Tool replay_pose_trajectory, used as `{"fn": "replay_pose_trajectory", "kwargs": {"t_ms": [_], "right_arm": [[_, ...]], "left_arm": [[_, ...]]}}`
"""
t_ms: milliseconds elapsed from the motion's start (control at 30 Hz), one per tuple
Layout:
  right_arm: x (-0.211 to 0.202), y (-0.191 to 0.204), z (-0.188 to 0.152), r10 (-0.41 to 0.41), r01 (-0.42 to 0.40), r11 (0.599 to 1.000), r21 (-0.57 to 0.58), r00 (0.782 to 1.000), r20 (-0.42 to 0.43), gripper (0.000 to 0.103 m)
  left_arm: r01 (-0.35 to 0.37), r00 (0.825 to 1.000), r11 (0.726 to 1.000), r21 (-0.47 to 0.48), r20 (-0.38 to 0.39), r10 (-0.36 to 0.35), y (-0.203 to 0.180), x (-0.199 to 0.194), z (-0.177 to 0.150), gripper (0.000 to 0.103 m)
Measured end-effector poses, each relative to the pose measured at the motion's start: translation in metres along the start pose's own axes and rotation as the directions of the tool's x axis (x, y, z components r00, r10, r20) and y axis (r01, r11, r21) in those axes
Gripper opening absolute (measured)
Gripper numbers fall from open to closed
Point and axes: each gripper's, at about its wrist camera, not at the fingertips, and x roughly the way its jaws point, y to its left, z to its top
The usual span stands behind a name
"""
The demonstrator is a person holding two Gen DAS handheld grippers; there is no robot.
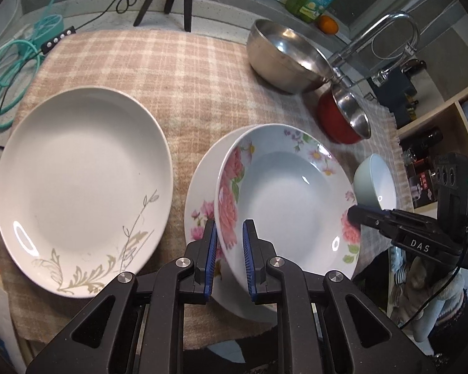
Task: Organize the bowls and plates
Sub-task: 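Lift the pink-rose plate with the right gripper onto the pink-flower plate, then open the right gripper to release the pink-rose plate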
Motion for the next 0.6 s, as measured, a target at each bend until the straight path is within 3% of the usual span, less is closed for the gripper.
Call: {"fn": "replay_pose_trajectory", "kwargs": {"t_ms": [600], "right_arm": [[0.013, 0.015, -0.002, -0.102, 0.102, 0.991, -0.086, 0.995, -0.001, 0.013]], "left_arm": [[-0.045, 0.999, 0.999, -0.002, -0.006, 0.045, 0.002, 0.007, -0.01, 0.014]]}}
